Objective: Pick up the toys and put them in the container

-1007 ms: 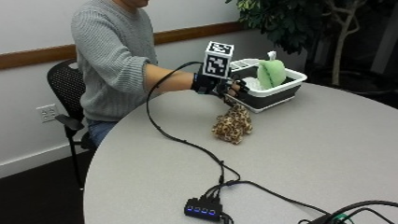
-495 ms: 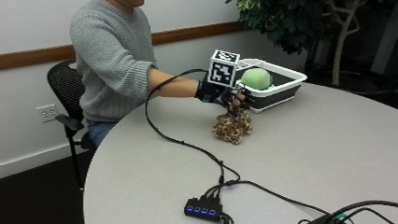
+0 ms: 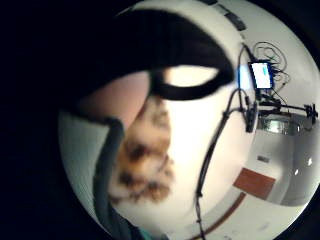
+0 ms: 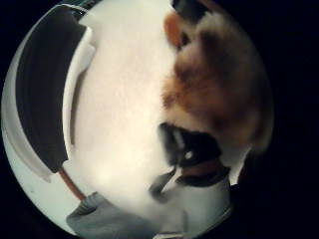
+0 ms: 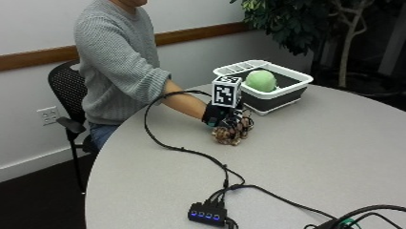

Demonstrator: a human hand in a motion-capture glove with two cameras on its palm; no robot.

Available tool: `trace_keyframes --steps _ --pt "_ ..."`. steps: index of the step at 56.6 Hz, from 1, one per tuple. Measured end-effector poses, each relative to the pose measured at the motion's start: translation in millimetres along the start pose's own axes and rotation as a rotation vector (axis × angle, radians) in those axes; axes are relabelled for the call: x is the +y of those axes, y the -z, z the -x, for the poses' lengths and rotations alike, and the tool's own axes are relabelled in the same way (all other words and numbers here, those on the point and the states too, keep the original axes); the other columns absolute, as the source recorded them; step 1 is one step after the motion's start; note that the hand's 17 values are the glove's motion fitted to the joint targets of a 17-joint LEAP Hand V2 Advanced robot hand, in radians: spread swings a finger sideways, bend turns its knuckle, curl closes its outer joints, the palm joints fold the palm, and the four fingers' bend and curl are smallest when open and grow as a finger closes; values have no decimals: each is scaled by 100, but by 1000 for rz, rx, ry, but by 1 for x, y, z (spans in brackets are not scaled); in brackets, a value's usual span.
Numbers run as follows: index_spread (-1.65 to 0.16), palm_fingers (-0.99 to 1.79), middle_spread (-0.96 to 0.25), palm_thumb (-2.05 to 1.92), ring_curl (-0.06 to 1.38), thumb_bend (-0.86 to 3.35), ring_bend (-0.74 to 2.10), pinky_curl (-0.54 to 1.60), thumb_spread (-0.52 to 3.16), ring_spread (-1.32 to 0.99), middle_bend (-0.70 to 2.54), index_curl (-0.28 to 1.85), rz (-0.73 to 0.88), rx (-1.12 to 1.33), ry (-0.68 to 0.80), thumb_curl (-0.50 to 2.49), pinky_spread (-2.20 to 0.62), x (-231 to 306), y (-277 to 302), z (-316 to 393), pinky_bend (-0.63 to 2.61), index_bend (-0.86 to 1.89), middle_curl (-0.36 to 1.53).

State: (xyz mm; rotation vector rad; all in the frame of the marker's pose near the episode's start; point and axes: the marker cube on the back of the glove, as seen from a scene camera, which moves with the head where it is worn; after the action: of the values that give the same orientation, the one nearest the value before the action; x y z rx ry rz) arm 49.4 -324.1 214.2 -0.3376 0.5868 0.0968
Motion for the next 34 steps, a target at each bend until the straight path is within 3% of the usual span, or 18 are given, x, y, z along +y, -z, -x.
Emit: trace_keyframes --steps 4,8,14,20,25,34 --pt "-38 64 -20 27 48 10 80 27 149 -33 66 16 -47 -69 -24 35 -10 -5 18 -11 90 11 43" --pt "-38 87 -22 45 55 17 102 33 144 -37 62 15 -147 -128 -70 42 -23 -15 59 -30 106 10 44" --pt "-40 90 -25 58 62 19 111 41 132 -41 62 16 -286 -133 -75 51 -30 -24 141 -60 118 16 47" --pt "-42 93 -26 62 63 18 112 44 121 -43 64 19 -318 -126 -57 58 -33 -27 194 -65 120 19 51" --pt "-43 94 -27 62 64 15 112 45 113 -44 65 21 -317 -186 40 62 -34 -28 214 -25 120 20 54" --pt "-45 93 -29 64 64 13 113 47 104 -46 64 25 -313 -263 335 69 -35 -32 251 122 119 21 58"
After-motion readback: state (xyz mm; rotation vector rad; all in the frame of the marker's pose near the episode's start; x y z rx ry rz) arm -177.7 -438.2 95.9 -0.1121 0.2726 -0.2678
